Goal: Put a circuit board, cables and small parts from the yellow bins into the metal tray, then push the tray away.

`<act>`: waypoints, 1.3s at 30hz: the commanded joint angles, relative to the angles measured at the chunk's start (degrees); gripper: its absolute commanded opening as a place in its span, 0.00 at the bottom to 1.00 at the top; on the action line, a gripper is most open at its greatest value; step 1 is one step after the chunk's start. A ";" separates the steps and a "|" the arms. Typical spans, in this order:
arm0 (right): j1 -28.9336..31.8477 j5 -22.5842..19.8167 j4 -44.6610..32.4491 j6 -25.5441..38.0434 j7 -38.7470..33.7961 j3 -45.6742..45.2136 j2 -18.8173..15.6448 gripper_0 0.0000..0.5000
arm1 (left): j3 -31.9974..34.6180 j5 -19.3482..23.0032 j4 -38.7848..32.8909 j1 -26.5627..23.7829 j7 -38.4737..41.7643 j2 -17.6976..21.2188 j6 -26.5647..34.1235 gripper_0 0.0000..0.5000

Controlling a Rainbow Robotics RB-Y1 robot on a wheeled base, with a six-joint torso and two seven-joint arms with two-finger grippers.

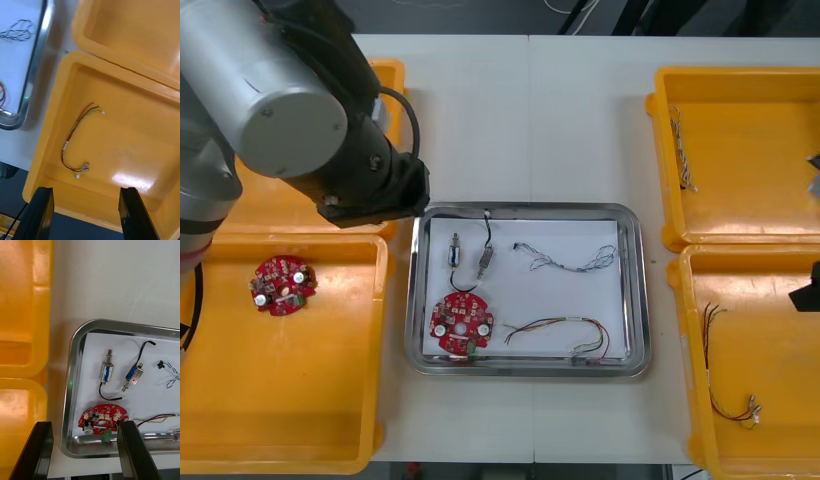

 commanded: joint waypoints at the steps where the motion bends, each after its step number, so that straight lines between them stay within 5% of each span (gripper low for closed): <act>1: -8.69 -1.31 -2.42 0.15 1.65 9.44 -1.85 1.00 | 5.18 2.56 -2.78 -1.48 -8.03 3.94 0.63 1.00; 17: -30.40 1.67 -2.86 -1.31 4.82 40.20 5.71 1.00 | 21.53 4.49 -11.83 17.60 -19.46 9.74 0.63 1.00; 26: -36.20 7.21 0.30 -1.66 7.54 53.38 12.83 1.00 | 31.38 5.90 -13.41 26.65 -29.13 11.32 0.63 1.00; 39: -42.27 15.56 7.16 -4.47 22.31 66.30 20.21 1.00 | 37.97 4.76 -13.59 33.24 -38.35 11.67 0.63 1.00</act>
